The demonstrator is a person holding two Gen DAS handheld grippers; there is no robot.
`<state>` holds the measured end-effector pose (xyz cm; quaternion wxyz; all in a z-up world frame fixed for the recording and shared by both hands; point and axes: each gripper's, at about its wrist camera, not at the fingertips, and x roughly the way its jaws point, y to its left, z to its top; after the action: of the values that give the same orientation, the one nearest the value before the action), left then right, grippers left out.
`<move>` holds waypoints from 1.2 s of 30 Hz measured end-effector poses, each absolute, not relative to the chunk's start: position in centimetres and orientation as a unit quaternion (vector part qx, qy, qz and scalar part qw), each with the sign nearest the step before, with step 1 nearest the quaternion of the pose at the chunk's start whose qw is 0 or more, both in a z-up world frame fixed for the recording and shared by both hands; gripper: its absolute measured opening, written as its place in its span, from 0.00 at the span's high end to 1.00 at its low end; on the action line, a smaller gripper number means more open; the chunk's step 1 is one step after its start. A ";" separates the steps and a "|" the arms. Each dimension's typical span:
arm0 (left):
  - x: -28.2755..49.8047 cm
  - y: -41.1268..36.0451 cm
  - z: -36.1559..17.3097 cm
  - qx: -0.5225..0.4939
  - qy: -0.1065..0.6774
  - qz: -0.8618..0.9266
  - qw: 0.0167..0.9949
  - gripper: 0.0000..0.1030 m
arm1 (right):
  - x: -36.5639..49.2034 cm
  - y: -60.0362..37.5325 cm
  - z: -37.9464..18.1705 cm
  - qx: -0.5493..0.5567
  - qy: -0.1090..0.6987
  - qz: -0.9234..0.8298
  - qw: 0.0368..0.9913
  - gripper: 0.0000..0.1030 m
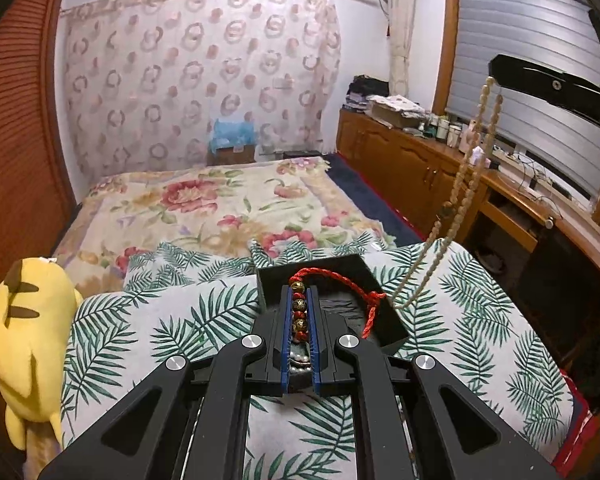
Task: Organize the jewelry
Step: 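Lower both held strands into the black box and open both tools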
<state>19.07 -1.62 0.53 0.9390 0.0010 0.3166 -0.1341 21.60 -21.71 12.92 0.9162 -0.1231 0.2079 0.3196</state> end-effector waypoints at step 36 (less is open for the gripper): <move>26.2 -3.0 -3.3 0.016 0.356 -0.156 0.921 0.94 | 25.1 -20.2 -3.9 -0.081 0.380 0.309 0.868 0.94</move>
<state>26.24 -2.97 -3.26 0.9211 0.0162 0.3564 -0.1559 25.11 -20.18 -3.95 0.8682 -0.0811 0.3797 0.3091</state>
